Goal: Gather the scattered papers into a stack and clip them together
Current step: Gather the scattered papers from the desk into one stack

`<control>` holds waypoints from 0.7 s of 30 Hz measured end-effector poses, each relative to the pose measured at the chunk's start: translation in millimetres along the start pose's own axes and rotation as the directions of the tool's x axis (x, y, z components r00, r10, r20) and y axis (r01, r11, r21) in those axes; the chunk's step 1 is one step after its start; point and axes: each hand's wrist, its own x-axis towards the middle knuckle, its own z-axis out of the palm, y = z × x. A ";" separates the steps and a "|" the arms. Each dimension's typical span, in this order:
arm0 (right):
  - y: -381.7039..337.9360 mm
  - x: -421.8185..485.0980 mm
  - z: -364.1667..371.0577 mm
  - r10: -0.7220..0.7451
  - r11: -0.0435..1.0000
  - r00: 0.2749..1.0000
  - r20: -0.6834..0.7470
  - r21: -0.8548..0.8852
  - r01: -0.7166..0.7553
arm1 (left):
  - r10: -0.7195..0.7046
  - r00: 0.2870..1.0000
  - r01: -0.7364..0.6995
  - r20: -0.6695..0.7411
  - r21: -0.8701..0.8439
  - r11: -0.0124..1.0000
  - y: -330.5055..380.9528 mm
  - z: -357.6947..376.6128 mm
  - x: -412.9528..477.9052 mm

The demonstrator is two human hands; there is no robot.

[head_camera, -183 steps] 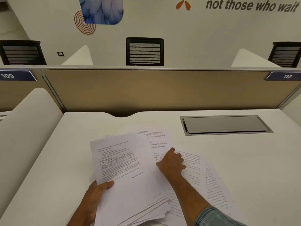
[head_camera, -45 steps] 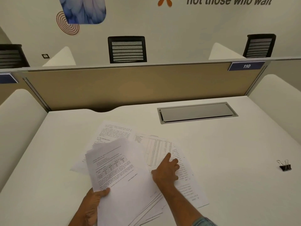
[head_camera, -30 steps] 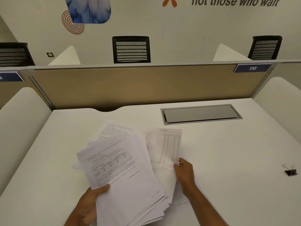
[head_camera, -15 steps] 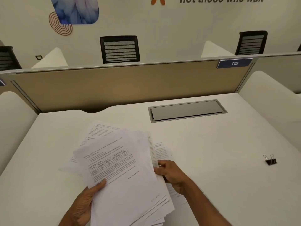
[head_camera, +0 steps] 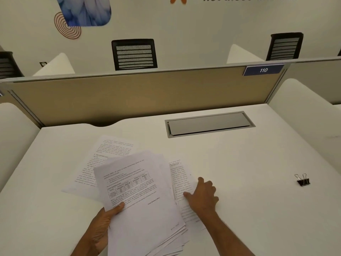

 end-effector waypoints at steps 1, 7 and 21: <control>-2.2 -0.5 2.6 -0.004 0.997 1.000 0.011 -0.072 0.004 | -0.001 1.000 0.001 0.000 -0.007 1.000 -1.9 1.2 1.0; -9.1 7.3 6.8 0.004 0.987 0.999 0.034 -0.159 0.002 | -0.003 1.000 0.004 0.022 -0.059 0.998 -1.0 10.7 -1.5; 26.5 17.3 -6.3 -0.126 0.805 0.975 0.182 0.593 -0.007 | 0.004 0.998 -0.002 0.064 -0.028 1.000 -1.3 19.1 -5.3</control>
